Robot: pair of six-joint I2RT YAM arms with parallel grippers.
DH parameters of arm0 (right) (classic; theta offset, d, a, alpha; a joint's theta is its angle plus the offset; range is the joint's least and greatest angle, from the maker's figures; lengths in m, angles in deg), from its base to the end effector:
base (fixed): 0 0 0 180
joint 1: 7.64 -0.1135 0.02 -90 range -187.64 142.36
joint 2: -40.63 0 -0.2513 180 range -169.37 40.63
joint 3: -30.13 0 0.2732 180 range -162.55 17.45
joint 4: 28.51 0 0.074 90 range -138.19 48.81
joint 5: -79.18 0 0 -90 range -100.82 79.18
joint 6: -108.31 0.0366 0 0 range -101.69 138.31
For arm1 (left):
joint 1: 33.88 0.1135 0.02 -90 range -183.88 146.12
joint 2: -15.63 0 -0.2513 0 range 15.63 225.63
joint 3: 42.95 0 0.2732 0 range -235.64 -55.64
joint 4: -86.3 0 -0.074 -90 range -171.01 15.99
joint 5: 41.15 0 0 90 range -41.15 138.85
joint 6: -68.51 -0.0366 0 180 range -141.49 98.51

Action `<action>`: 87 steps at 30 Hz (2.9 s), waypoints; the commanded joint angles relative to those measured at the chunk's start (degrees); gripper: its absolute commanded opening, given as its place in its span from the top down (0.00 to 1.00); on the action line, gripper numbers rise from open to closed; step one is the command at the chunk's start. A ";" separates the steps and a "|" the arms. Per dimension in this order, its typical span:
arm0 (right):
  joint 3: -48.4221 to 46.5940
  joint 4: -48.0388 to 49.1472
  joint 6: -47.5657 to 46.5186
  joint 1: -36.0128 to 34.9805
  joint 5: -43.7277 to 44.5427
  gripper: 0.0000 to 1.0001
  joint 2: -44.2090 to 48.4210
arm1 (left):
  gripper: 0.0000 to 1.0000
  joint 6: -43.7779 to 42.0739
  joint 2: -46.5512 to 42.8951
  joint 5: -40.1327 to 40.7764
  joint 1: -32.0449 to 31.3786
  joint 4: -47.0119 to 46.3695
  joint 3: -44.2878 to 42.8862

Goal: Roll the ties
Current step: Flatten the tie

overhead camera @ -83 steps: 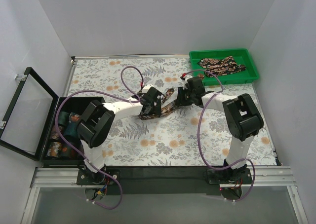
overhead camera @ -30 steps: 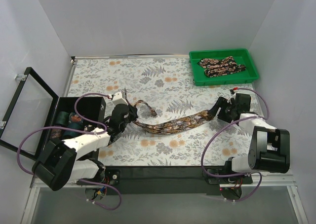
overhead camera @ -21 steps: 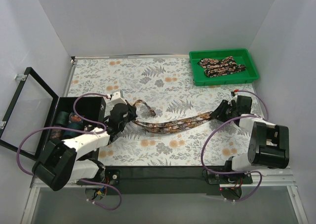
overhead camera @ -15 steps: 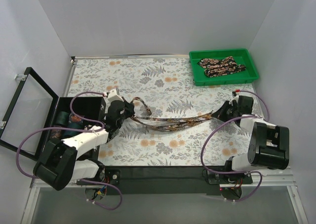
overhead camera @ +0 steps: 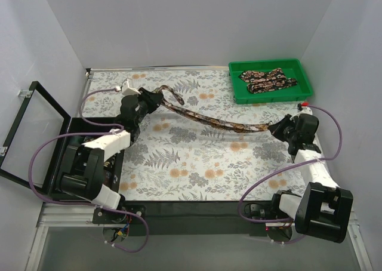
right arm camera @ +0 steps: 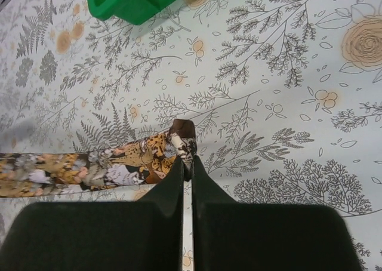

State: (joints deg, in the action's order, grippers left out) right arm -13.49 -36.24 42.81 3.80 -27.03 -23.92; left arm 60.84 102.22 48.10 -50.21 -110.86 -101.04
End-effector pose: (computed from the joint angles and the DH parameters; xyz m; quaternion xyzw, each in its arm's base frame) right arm 0.2598 -0.0421 0.1905 0.1943 0.8322 0.1779 0.4879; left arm 0.3392 -0.0999 0.2122 -0.4178 0.6510 -0.4840 0.4092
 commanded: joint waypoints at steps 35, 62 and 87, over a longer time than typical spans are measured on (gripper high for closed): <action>10.64 -4.25 -1.73 1.04 12.96 0.99 10.33 | 0.15 -54.88 20.02 9.45 -13.10 20.88 -19.70; 10.20 -4.60 -2.61 1.04 10.76 0.99 8.39 | 0.26 -52.62 35.23 16.06 -10.03 27.73 -37.99; 11.25 -3.46 -2.25 1.04 11.02 0.99 8.48 | 0.96 -31.10 25.06 22.99 -3.53 25.99 -31.15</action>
State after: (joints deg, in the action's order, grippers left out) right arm -2.30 -41.44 40.66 4.64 -15.71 -15.35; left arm 21.17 136.25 67.33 -56.47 -81.00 -135.36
